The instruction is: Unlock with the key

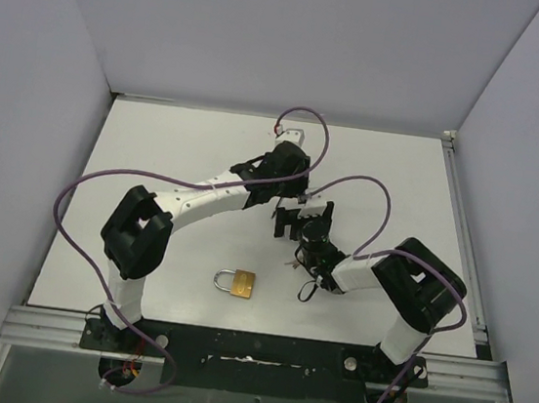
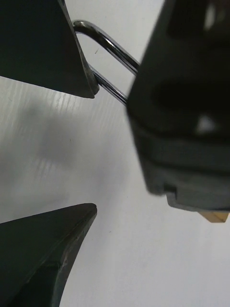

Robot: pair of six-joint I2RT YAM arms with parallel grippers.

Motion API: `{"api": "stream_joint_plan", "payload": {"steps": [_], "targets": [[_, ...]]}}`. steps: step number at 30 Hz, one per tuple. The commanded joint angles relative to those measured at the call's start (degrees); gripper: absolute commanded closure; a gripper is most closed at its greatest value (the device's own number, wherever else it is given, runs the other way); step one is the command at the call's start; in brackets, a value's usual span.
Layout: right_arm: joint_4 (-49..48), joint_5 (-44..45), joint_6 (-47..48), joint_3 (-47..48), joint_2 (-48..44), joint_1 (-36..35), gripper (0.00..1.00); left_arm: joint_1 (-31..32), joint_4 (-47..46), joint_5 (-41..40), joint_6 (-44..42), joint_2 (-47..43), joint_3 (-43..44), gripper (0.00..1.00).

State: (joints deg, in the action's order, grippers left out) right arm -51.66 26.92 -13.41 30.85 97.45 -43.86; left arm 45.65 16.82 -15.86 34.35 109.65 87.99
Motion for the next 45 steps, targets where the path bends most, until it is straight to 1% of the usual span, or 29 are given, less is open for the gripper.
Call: {"api": "stream_joint_plan", "payload": {"steps": [1,6,12,17,22,24,26,29,34,39,45], "targets": [[-5.99,-0.86,1.02,2.31,0.81,-1.06,0.02,-0.21,-6.80,1.08,2.07,-0.81,0.94,1.00],[-5.54,1.26,0.24,1.22,-0.24,-1.14,0.02,-0.65,-6.41,-0.48,0.97,-1.37,0.95,1.00],[-3.73,3.60,0.53,-3.09,-6.19,-0.65,0.02,-4.06,-6.90,-1.46,-1.29,-2.74,-1.23,1.00],[1.01,5.23,0.26,-6.95,-13.65,0.26,0.02,-6.62,-8.60,-4.54,-5.03,-3.54,-4.36,1.00],[10.48,5.75,0.99,-7.43,-22.44,1.97,0.02,-9.07,-10.19,-8.68,-10.80,-3.82,-6.38,1.00],[13.27,5.43,0.91,-7.62,-25.56,2.90,0.02,-10.78,-10.82,-8.41,-12.20,-3.56,-6.69,1.00],[15.58,4.69,0.68,-7.93,-28.36,3.89,0.02,-12.75,-10.25,-7.30,-12.66,-2.68,-6.17,1.00],[17.98,3.89,0.58,-8.32,-31.67,5.15,0.02,-14.34,-10.32,-7.68,-13.85,-1.24,-5.42,1.00],[20.03,2.98,0.36,-8.94,-34.84,6.56,0.02,-16.47,-10.02,-7.84,-14.55,1.87,-3.14,1.00],[20.52,2.06,-0.17,-9.49,-36.02,7.51,0.02,-18.48,-9.23,-7.09,-15.27,5.86,1.01,1.00],[21.43,0.91,-0.36,-9.07,-36.09,8.35,0.02,-18.84,-8.91,-6.02,-15.28,7.68,3.38,1.00]]}}
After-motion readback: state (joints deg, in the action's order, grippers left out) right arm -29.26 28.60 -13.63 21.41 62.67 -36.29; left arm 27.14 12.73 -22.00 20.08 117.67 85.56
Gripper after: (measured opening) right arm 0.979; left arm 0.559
